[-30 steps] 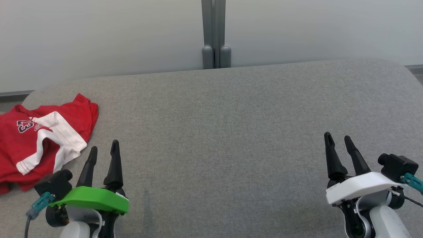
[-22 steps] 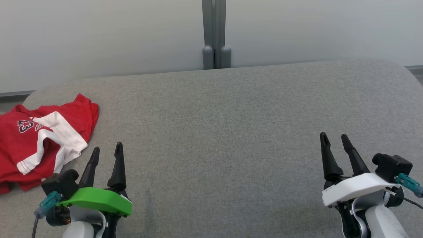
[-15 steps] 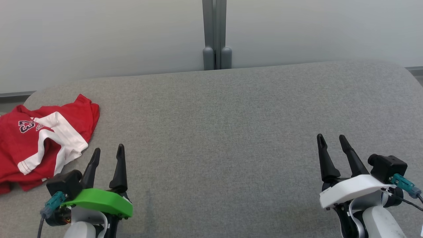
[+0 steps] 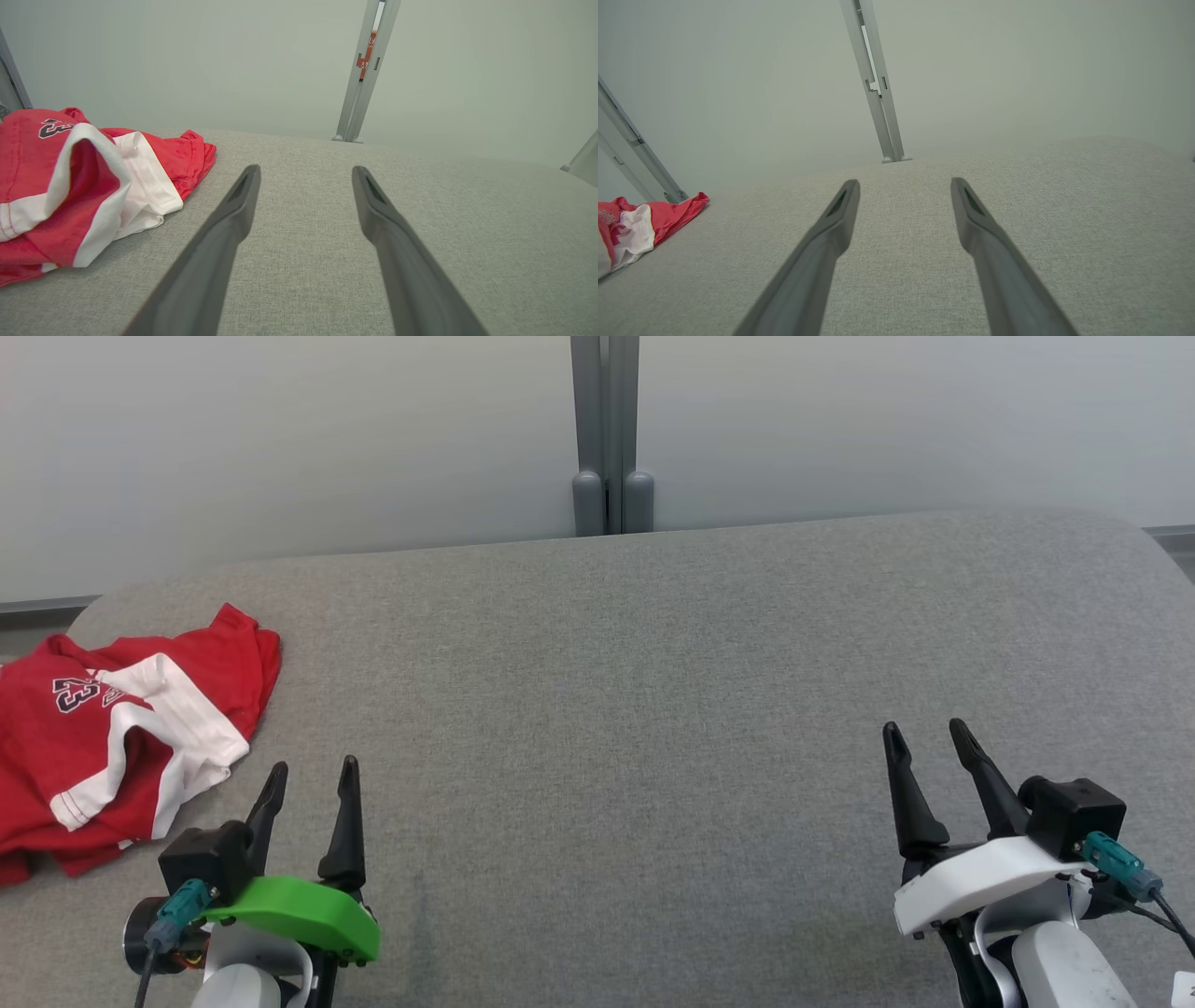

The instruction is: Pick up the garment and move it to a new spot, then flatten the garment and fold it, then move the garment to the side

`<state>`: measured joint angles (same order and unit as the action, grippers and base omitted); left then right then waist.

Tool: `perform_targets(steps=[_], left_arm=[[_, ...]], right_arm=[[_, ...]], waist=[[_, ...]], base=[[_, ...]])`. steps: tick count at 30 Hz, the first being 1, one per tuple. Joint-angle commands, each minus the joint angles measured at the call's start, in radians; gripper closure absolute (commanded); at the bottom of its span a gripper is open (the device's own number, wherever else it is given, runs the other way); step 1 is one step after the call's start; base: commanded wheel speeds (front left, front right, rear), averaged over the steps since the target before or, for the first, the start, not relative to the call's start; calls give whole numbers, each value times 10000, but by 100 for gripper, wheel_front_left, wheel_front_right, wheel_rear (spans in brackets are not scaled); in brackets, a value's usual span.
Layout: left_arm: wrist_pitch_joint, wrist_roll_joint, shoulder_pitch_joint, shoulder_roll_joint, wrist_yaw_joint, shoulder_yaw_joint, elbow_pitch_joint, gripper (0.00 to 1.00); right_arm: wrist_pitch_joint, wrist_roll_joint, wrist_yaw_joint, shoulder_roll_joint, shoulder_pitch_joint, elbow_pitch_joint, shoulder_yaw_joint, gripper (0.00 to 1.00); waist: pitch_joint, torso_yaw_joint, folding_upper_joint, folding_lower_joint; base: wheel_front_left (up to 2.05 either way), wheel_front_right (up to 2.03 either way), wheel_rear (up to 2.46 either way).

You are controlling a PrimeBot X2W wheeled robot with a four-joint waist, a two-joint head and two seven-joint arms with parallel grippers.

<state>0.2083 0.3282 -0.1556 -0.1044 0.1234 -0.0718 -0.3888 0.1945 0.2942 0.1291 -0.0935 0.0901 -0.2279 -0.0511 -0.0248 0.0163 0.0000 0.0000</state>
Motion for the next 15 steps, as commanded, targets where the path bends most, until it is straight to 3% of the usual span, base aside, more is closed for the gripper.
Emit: perform_targets(steps=[1, 15], left_arm=[[99, -251, -245, -72, -34, -23, -29, 0], [376, -1109, -332, -71, -69, 0, -294, 0]], right_arm=[[95, -247, 25, -33, 89, -3, -18, 0], [370, -1086, 18, 77, -63, -59, 78, 0]], waist=[[0, 9, 0, 0], [-8, 68, 0, 0]], base=[[0, 0, 0], [0, 0, 0]])
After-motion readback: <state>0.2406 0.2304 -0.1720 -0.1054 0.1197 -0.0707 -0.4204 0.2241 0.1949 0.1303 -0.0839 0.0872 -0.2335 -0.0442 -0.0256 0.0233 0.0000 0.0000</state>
